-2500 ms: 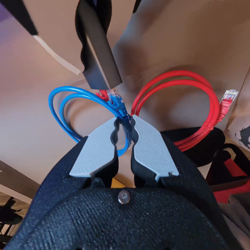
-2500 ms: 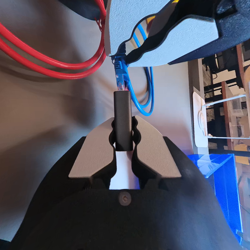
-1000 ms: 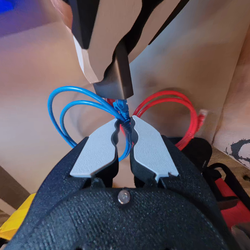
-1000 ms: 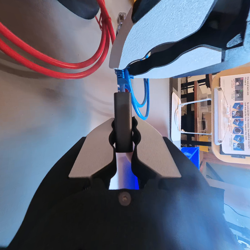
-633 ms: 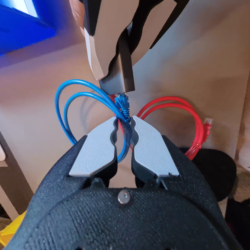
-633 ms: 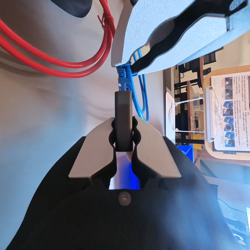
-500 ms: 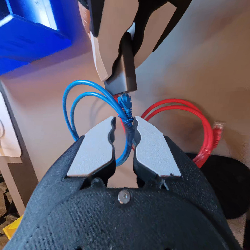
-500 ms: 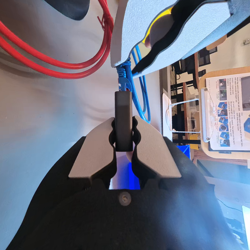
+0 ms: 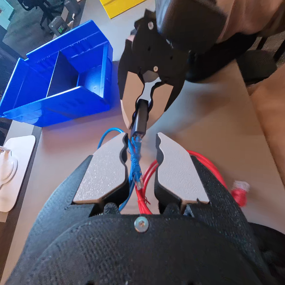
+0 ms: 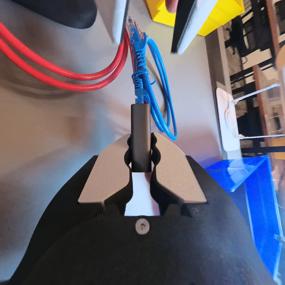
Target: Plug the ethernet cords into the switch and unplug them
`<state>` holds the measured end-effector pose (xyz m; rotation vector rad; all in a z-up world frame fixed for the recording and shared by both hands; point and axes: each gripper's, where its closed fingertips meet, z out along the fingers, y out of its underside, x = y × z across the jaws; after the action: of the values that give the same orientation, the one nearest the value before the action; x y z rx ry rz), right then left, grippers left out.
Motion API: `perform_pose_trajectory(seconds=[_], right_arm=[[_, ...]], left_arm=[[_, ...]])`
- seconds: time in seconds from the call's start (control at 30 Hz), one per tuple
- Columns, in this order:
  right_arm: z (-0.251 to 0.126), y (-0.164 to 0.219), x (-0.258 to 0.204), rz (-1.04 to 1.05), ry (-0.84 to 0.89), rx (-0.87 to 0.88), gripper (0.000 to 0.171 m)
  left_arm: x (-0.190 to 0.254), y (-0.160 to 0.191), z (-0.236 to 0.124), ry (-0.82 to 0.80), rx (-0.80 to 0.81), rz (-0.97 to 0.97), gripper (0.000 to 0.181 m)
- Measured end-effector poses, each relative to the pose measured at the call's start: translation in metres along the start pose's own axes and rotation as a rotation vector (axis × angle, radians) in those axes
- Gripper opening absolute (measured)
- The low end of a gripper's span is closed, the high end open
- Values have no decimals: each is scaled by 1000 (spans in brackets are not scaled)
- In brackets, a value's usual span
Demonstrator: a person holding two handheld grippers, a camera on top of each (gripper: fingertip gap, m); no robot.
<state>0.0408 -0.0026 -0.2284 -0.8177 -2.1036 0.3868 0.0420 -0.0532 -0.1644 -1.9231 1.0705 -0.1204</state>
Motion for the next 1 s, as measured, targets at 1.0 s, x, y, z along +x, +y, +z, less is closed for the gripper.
perform_pose_trajectory(seconds=[1.0], right_arm=[[-71,-53,66,440,147,587,61]], left_arm=[[-23,-73,-87,236,1184,-312,20]])
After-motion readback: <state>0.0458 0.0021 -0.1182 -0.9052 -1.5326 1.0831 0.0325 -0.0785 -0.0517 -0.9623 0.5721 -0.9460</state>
